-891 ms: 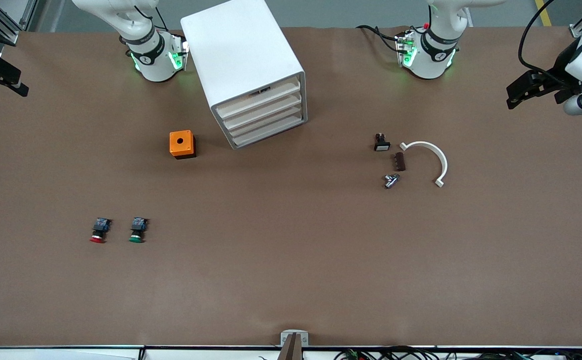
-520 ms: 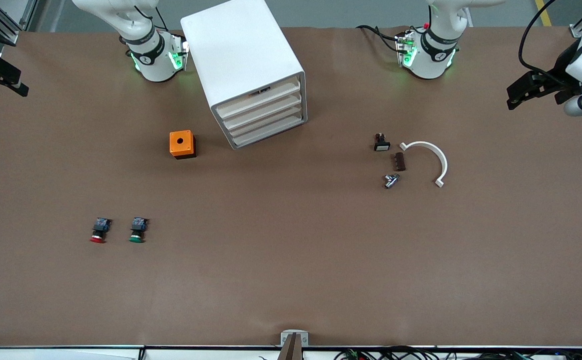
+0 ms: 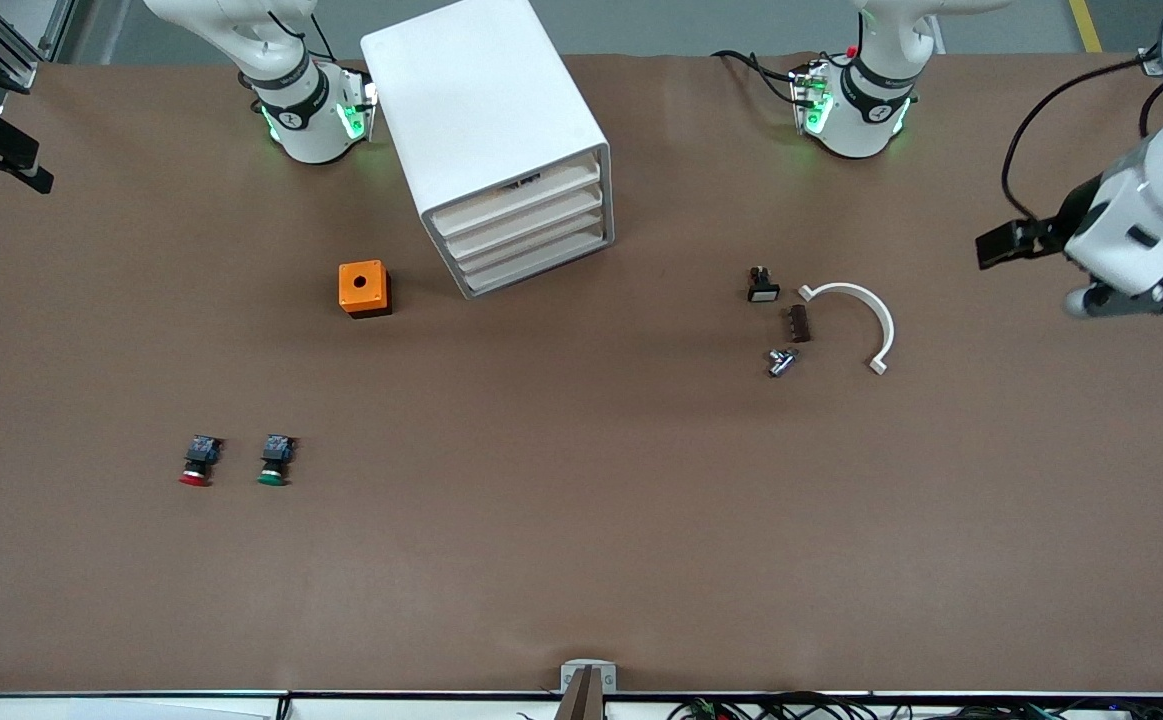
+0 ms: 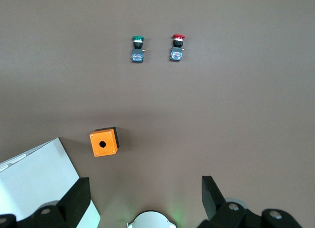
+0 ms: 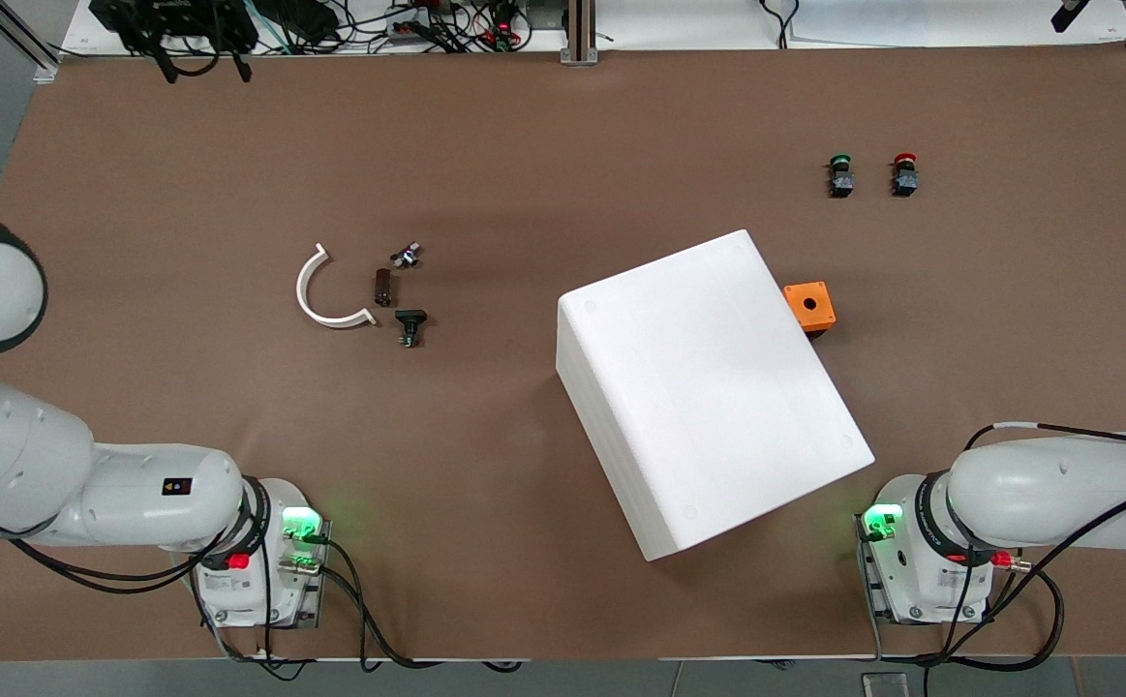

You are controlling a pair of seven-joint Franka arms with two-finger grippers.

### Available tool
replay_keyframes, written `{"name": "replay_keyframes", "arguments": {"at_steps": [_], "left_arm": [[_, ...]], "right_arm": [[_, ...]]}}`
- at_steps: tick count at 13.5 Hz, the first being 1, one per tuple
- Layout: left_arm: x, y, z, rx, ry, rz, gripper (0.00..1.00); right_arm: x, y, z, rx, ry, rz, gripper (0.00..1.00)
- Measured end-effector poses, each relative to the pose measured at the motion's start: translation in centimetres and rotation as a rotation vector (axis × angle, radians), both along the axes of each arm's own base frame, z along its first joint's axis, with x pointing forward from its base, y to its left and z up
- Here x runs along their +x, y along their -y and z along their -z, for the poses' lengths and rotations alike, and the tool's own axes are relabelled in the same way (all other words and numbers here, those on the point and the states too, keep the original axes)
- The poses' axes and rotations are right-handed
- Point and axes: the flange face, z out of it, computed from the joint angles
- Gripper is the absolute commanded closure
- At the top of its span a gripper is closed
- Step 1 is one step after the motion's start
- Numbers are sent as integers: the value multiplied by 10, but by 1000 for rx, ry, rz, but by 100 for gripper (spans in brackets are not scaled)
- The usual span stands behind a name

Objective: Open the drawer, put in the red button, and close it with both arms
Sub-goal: 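Move the left gripper toward the drawer while the right gripper reaches the buttons, then bring the left gripper to the drawer handle while the right gripper lowers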

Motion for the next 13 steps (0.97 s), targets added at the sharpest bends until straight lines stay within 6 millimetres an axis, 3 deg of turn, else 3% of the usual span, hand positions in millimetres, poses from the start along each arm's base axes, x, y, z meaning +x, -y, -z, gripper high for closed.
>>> {"name": "replay_keyframes", "arguments": {"at_steps": [2,6,8,11,13], "left_arm": [[20,14,35,16,-42,-55,0],[49,74,103,79,-101,-184,0],[58,103,136,111,-99,-261,0],[62,149,178,120,-88,-363,0],[57,187,202,108,-102,-478,0]], "right_arm": [[0,0,0,0,0,0,0],[7,4,11,-10,-23,7,0],[27,8,42,-30,-79,12,0],[71,12,115,-49,-184,15,0],[97,25,156,-55,-226,36,0]]}}
